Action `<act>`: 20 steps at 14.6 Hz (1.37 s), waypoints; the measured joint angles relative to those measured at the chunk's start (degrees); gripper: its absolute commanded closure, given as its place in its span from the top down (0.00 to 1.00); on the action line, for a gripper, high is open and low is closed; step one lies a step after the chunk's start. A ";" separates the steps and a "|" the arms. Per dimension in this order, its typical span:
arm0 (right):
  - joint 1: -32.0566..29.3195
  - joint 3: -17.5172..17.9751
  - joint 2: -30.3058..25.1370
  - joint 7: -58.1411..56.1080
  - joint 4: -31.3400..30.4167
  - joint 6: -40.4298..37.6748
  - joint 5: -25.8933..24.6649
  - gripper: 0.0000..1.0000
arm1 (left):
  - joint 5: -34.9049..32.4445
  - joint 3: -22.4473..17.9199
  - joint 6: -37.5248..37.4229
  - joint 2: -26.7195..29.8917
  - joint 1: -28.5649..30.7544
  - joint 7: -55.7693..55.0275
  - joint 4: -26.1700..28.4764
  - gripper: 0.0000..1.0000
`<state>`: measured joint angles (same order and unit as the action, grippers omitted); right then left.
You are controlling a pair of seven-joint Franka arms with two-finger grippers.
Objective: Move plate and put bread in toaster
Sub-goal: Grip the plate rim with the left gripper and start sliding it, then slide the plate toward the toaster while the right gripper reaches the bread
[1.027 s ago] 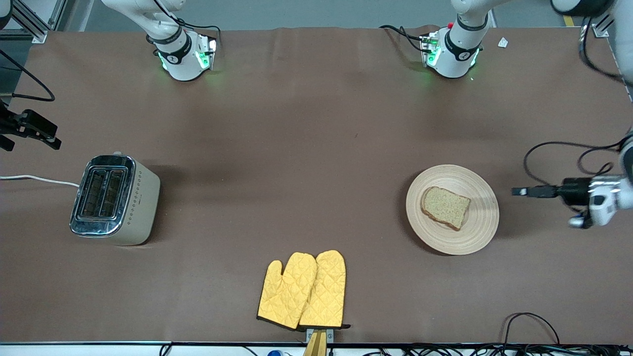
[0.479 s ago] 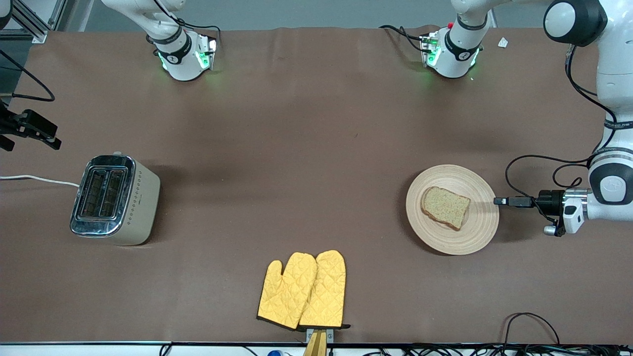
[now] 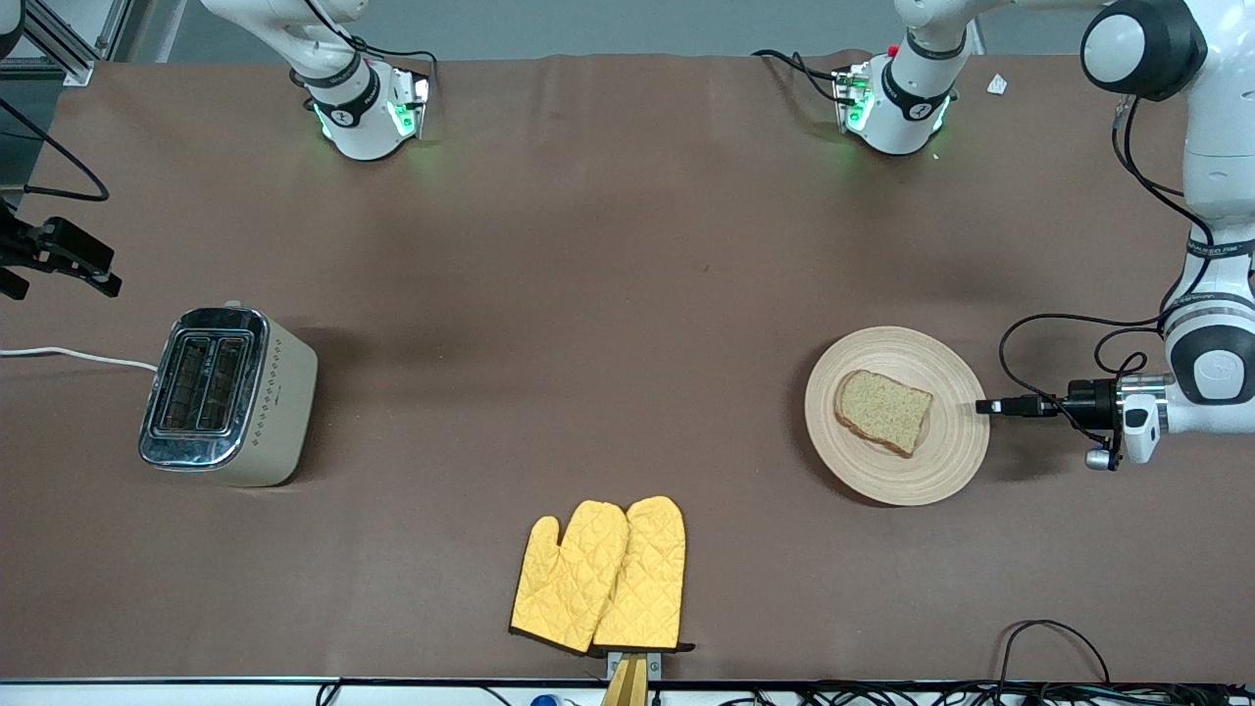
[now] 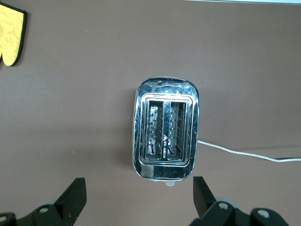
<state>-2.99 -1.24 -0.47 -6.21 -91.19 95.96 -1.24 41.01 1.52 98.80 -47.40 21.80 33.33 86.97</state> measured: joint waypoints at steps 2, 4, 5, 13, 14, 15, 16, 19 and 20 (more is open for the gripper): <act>0.00 0.00 0.00 0.00 0.00 0.00 0.00 1.00 | 0.37 -0.03 0.08 -0.15 0.01 0.90 0.00 0.07; 0.00 0.00 0.00 0.00 0.00 0.00 0.00 1.00 | 0.82 -0.05 0.05 -0.20 0.04 1.87 0.00 0.01; 0.00 0.00 0.00 -0.01 0.00 0.00 0.00 1.00 | 1.09 -0.04 -0.18 -0.17 0.08 3.15 -0.04 0.00; 0.13 0.12 0.01 -0.01 0.00 0.00 0.11 1.00 | 1.35 8.75 -0.29 2.21 -0.27 3.41 -1.75 0.00; 0.21 0.19 0.06 0.00 -0.01 0.00 0.32 1.00 | 1.35 12.35 1.67 2.48 -0.70 1.38 -1.75 0.00; 0.24 0.27 0.25 0.01 -0.03 0.00 0.60 1.00 | 1.35 15.86 4.29 2.52 -1.41 -1.10 -1.74 0.00; 0.24 0.27 0.63 0.01 -0.04 0.01 0.83 1.00 | 1.35 18.89 7.25 2.50 -2.42 -3.68 -1.66 0.00; 0.33 0.28 3.04 4.38 -0.14 0.07 0.98 1.00 | 2.17 22.85 16.11 2.50 -8.78 -10.80 -1.38 0.00; 0.69 0.33 4.30 6.89 -0.18 0.09 0.98 1.00 | 4.31 23.00 19.41 2.46 -11.96 -13.03 -1.25 0.00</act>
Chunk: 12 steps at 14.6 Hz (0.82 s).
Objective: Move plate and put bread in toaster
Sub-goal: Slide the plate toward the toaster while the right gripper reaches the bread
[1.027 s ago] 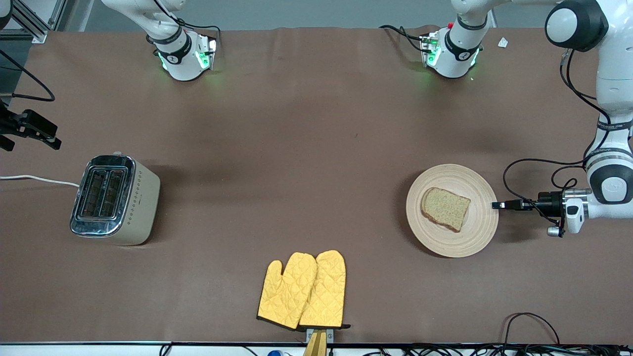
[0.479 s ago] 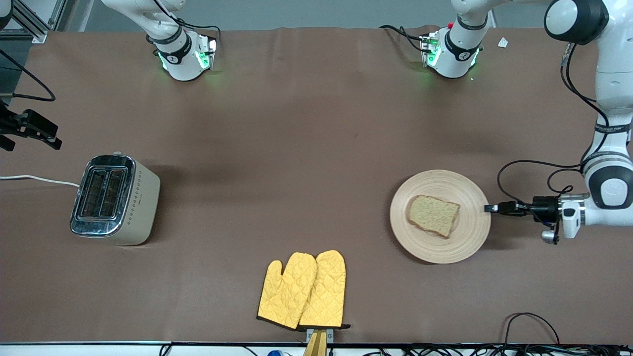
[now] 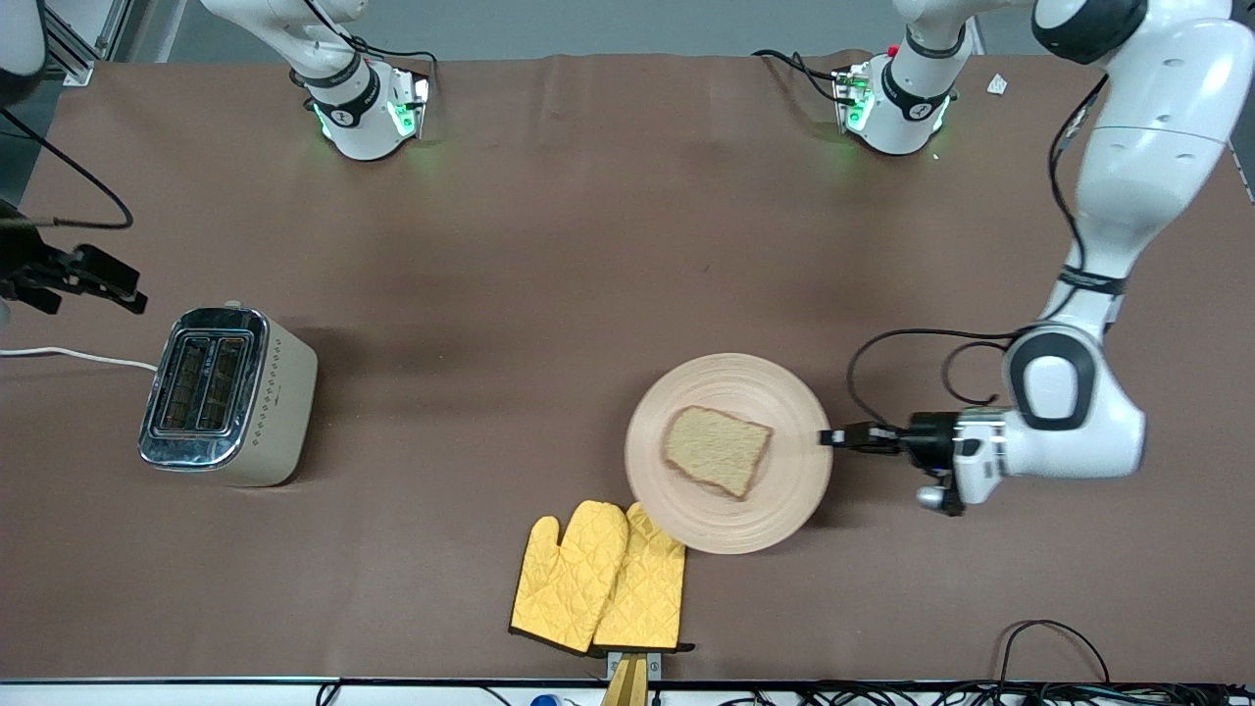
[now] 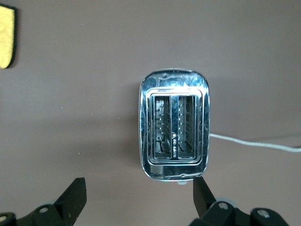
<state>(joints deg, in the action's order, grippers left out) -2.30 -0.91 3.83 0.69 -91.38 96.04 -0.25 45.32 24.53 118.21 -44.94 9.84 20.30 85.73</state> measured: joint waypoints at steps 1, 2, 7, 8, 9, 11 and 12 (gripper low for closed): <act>0.76 0.04 1.43 1.54 -0.05 0.06 0.00 1.00 | 2.90 0.10 3.89 -0.12 -3.72 -2.65 0.07 0.00; 1.78 0.08 2.94 2.61 -0.08 0.30 0.00 1.00 | 5.37 0.11 8.12 -0.27 -7.90 -5.98 0.10 0.00; 5.89 0.28 12.78 4.62 -0.65 9.72 0.10 1.00 | 11.69 -0.13 29.85 -3.06 -25.95 -19.35 -0.36 0.00; 6.38 0.31 15.22 4.62 -0.75 12.46 0.28 1.00 | 14.00 -0.19 33.29 -4.11 -28.59 -19.50 -0.39 0.00; 6.95 0.32 17.46 4.66 -0.76 14.82 0.99 1.00 | 15.63 -0.26 36.29 -5.20 -31.10 -19.53 -0.39 0.00; 7.75 0.32 21.05 4.72 -0.70 18.31 4.17 1.00 | 17.15 -0.23 41.45 -7.13 -35.00 -19.53 -0.55 0.10; 7.87 0.32 22.42 4.72 -0.71 19.72 5.39 1.00 | 17.38 -0.22 42.90 -7.63 -35.97 -19.53 -0.77 0.19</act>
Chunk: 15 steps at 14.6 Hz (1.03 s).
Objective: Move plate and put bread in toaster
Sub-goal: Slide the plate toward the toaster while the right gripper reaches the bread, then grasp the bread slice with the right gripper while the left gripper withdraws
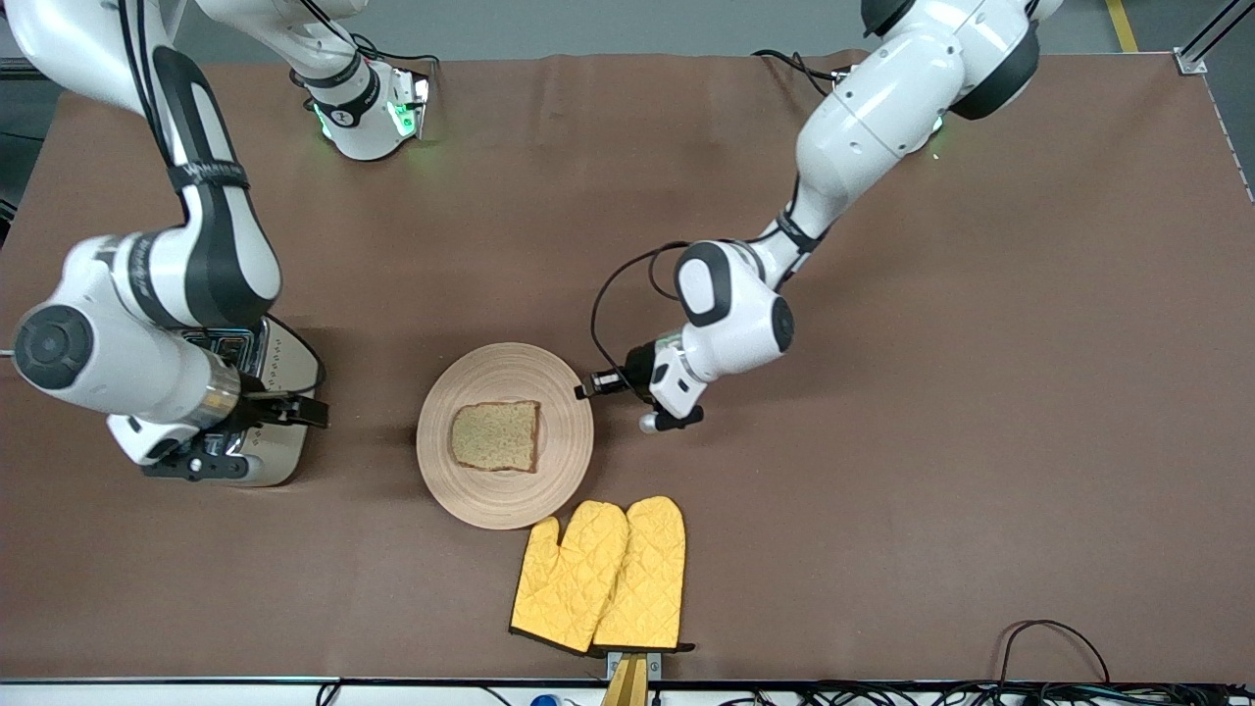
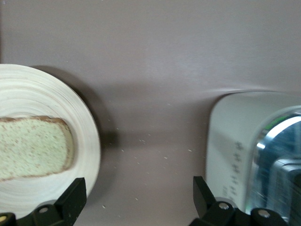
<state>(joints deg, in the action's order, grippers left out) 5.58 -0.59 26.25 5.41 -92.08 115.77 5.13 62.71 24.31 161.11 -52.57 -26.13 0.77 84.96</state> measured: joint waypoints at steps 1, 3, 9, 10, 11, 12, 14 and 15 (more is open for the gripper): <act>0.01 -0.01 1.28 0.00 -0.04 1.41 0.88 1.00 | 0.05 -0.01 0.56 -0.12 -0.22 0.00 -0.31 0.46; 0.24 0.01 3.55 0.07 -0.83 4.86 3.44 1.00 | 0.04 -0.17 0.60 -0.08 0.78 0.00 -0.76 1.00; 10.34 0.24 5.80 14.32 -5.37 14.94 5.59 1.00 | -3.28 -0.43 -4.97 2.31 7.92 0.37 -0.47 1.00; 11.81 0.20 5.98 16.57 -5.58 15.52 5.59 1.00 | -6.47 -0.58 -9.65 3.25 10.59 0.32 -0.45 1.00; 13.02 0.16 6.26 18.16 -5.93 16.08 5.58 0.97 | -10.77 -0.64 -15.32 4.13 14.08 0.20 -0.49 1.00; 14.02 0.09 6.72 19.16 -6.23 16.71 5.58 0.90 | -15.37 -0.55 -21.29 4.88 18.39 0.12 -0.55 1.00; 14.67 -0.07 7.89 19.84 -6.47 17.57 5.58 0.72 | -23.65 0.46 -31.40 5.93 27.19 0.93 -1.06 1.00; 14.64 -0.32 8.30 19.85 -6.48 17.71 5.58 0.65 | -28.68 1.14 -35.26 6.48 30.63 2.47 -1.56 1.00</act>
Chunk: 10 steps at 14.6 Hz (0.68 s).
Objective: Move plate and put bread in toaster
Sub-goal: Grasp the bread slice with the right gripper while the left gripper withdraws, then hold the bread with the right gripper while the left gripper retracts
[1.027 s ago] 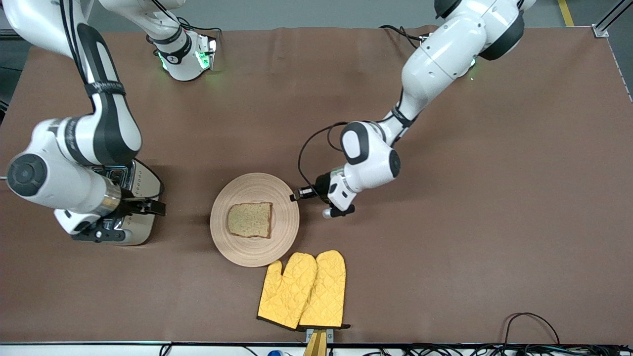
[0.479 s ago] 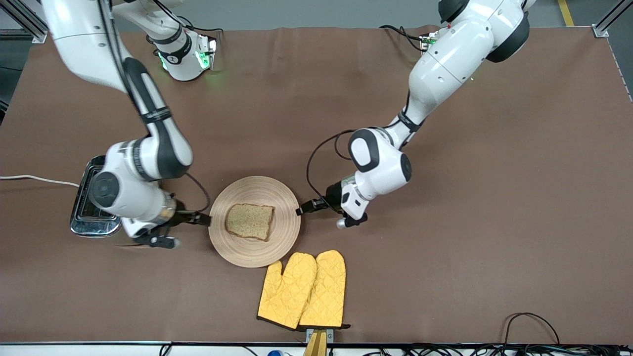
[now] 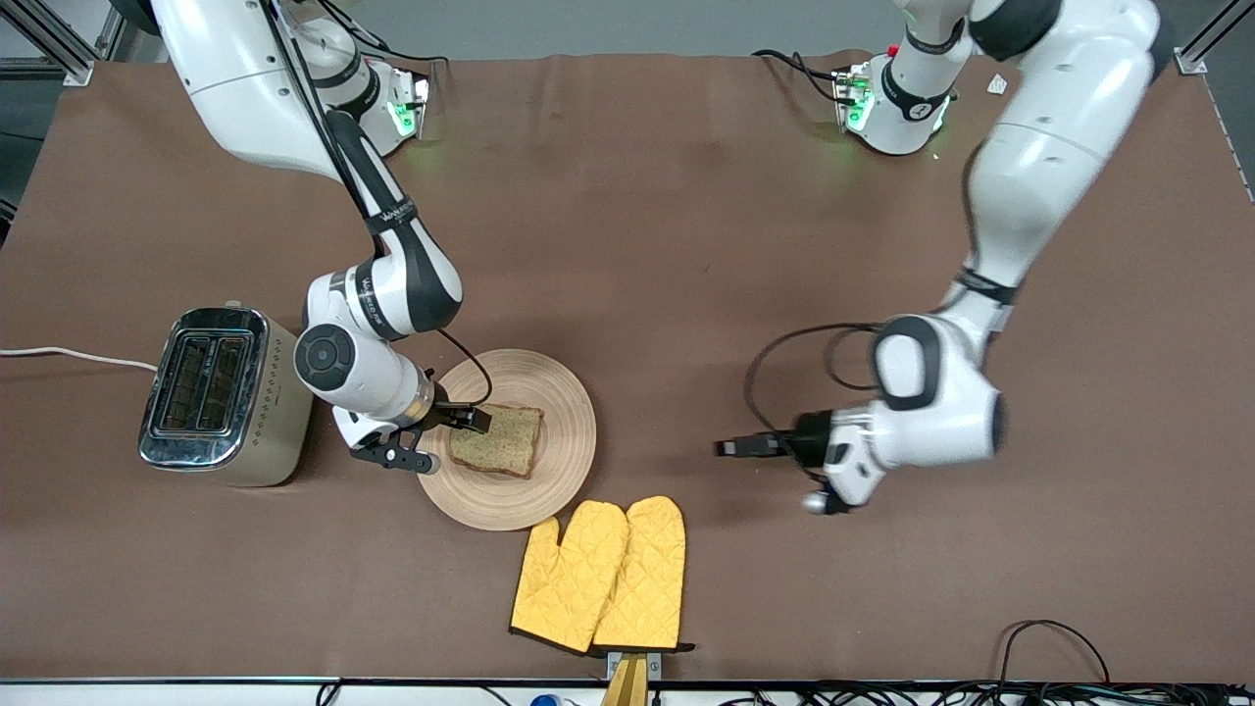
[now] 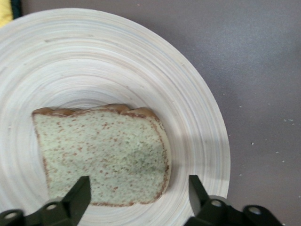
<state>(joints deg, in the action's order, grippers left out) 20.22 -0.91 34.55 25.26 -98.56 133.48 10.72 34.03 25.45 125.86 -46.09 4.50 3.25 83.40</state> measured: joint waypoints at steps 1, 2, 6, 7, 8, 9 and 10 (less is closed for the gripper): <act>-0.02 -0.26 0.24 0.00 0.00 0.07 0.00 0.59 | -6.06 0.49 -3.19 0.80 2.59 1.62 -0.79 1.00; -0.04 -0.42 0.33 0.00 0.00 0.08 0.00 0.58 | -11.42 0.81 -5.47 1.89 4.38 2.75 -1.58 1.00; -0.09 -0.61 0.56 0.03 -0.24 0.08 0.00 0.58 | -29.26 1.33 -12.22 10.78 6.31 3.63 -3.49 1.00; -0.10 -0.65 0.65 0.03 -0.29 0.09 0.00 0.58 | -32.70 1.33 -14.25 13.83 6.21 3.46 -3.58 1.00; -0.10 -0.67 0.73 0.03 -0.37 0.12 0.00 0.58 | -35.19 1.18 -16.73 17.02 6.23 3.20 -3.61 1.00; -0.10 -0.68 0.84 0.03 -0.51 0.24 0.00 0.58 | -36.67 0.65 -19.06 20.04 6.53 2.96 -3.64 1.00; -0.10 -0.69 0.96 0.03 -0.74 0.58 0.00 0.58 | -37.34 0.17 -21.25 22.94 7.49 2.94 -3.68 1.00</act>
<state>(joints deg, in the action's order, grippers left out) 20.12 -1.60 35.51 25.28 -99.30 134.06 10.72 -3.31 25.62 104.60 -23.16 11.99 6.18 79.72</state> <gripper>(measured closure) 0.419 0.000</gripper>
